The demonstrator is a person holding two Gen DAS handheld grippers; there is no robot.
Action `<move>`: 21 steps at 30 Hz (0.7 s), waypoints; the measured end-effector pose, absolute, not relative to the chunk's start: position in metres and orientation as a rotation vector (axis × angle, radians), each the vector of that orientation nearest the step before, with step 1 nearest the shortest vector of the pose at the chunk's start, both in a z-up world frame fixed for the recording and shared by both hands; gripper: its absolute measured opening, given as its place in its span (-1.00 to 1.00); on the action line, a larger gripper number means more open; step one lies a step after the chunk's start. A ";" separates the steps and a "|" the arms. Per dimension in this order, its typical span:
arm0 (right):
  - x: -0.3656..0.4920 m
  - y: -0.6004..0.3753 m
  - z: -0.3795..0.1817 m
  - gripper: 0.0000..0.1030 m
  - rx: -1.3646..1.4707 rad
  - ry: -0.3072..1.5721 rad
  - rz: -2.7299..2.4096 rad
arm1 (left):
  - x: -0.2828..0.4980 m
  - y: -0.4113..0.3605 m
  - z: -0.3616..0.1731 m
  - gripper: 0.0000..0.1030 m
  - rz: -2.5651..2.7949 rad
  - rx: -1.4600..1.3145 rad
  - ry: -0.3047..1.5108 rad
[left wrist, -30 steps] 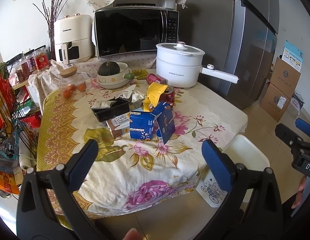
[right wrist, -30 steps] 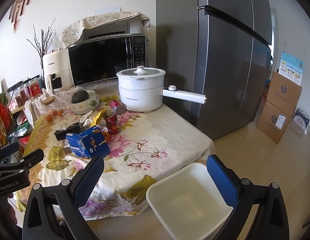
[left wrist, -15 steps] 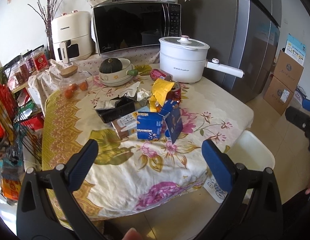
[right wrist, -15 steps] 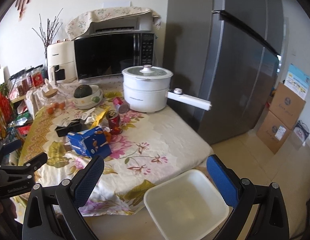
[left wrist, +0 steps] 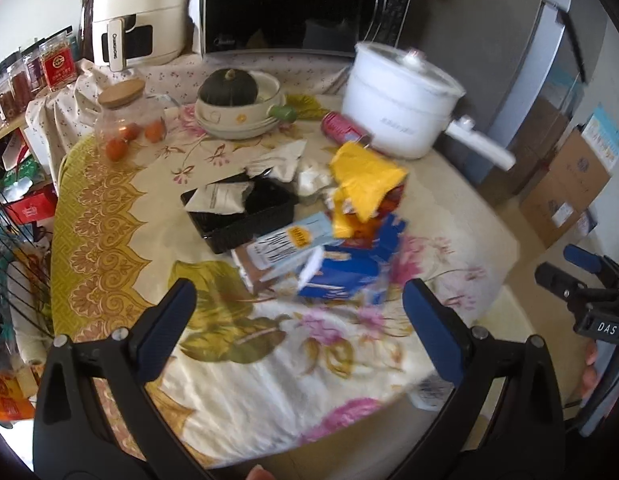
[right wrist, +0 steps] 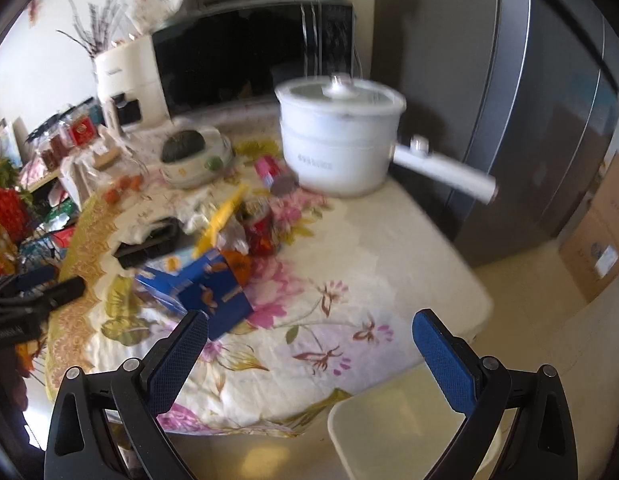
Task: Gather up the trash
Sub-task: 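Reach the left tool to the blue biscuit box and close on it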
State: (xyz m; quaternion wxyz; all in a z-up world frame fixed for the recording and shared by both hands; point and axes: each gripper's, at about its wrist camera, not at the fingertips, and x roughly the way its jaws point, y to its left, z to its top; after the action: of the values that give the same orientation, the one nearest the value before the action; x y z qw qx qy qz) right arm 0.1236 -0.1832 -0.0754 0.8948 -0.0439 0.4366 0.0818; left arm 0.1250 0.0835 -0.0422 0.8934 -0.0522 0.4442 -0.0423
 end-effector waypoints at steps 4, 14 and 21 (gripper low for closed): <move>0.147 -0.193 -0.094 1.00 -0.108 0.951 0.141 | 0.136 0.072 -0.070 0.96 -0.115 -0.050 0.967; 0.161 -0.206 -0.106 1.00 -0.108 0.982 0.119 | 0.151 0.046 -0.099 0.80 -0.214 -0.076 0.971; 0.160 -0.214 -0.110 1.00 -0.115 0.983 0.097 | 0.170 0.040 -0.107 0.48 -0.231 -0.064 0.950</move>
State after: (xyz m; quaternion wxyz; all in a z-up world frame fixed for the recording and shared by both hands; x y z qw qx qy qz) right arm 0.1598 -0.2135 -0.1098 0.8790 -0.0553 0.4714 0.0467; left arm 0.1704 0.0396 -0.1071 0.8825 -0.0305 0.4560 -0.1108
